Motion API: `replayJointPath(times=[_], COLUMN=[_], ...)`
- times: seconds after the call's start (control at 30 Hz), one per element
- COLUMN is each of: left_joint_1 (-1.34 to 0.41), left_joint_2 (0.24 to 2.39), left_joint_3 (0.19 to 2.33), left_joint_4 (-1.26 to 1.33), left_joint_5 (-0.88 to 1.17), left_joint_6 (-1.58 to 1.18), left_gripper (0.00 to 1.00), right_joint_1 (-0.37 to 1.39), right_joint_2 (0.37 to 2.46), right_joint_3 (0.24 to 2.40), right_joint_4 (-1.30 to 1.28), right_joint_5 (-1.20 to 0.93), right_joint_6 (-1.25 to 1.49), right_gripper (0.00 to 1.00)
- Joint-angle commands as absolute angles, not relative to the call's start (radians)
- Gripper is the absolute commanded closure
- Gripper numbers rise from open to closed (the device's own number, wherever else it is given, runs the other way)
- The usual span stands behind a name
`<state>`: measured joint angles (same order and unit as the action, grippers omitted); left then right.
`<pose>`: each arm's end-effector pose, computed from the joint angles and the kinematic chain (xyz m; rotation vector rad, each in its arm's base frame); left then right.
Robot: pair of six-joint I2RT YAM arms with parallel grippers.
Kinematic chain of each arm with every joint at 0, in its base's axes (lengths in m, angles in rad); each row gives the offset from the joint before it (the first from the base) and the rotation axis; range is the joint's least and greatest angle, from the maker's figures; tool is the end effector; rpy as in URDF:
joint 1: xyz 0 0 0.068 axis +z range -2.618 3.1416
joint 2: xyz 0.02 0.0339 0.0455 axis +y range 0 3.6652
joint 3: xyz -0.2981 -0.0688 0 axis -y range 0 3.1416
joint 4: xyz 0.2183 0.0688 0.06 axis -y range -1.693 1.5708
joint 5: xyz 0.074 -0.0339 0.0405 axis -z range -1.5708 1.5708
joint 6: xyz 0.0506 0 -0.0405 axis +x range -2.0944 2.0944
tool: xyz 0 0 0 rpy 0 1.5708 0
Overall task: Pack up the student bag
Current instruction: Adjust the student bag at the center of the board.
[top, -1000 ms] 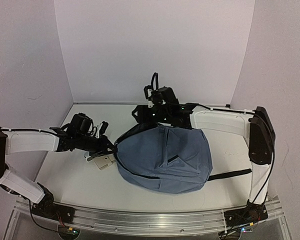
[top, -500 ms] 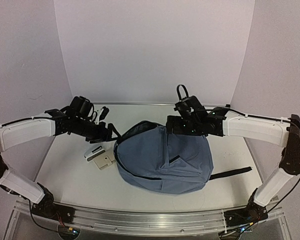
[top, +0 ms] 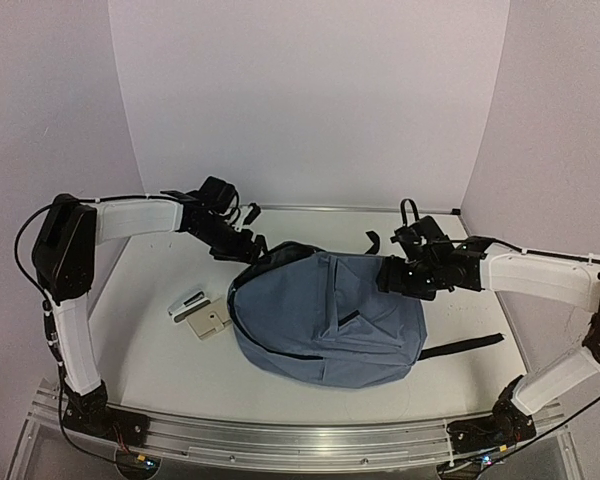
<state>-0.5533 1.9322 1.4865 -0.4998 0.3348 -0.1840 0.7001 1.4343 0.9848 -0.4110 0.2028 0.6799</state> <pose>0.3482 -0.2346 0.2536 0.6139 2.5171 -0.7091 0.2228 0.1743 0.2743 0.0675 2.4438 0.3850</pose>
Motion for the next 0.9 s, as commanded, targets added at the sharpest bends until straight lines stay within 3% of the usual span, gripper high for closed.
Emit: replayJointPath(times=[0.0,0.13,0.23,0.33,0.47,0.63,0.87], left_joint_1=[-0.552,-0.552,-0.552,-0.552,-0.553,-0.559,-0.679], left_joint_2=[1.968,1.991,2.000,1.999,1.960,1.832,1.611], left_joint_3=[1.577,1.575,1.565,1.542,1.480,1.310,1.070], left_joint_4=[-0.509,-0.496,-0.489,-0.483,-0.452,-0.394,-0.308], left_joint_5=[0.387,0.408,0.416,0.415,0.396,0.393,0.358], left_joint_6=[-0.137,-0.142,-0.145,-0.152,-0.183,-0.257,-0.484], left_gripper=[0.16,0.31,0.48,0.68,0.97,1.00,1.00], right_joint_1=[0.673,0.660,0.654,0.649,0.642,0.618,0.572], right_joint_2=[1.415,1.443,1.458,1.477,1.508,1.595,1.856], right_joint_3=[0.944,0.924,0.913,0.911,0.933,1.048,1.396], right_joint_4=[-0.348,-0.335,-0.319,-0.297,-0.278,-0.267,-0.254], right_joint_5=[0.133,0.148,0.148,0.138,0.144,0.193,0.228], right_joint_6=[0.679,0.679,0.678,0.672,0.651,0.562,0.413], right_gripper=[0.31,0.35,0.42,0.59,0.96,1.00,1.00])
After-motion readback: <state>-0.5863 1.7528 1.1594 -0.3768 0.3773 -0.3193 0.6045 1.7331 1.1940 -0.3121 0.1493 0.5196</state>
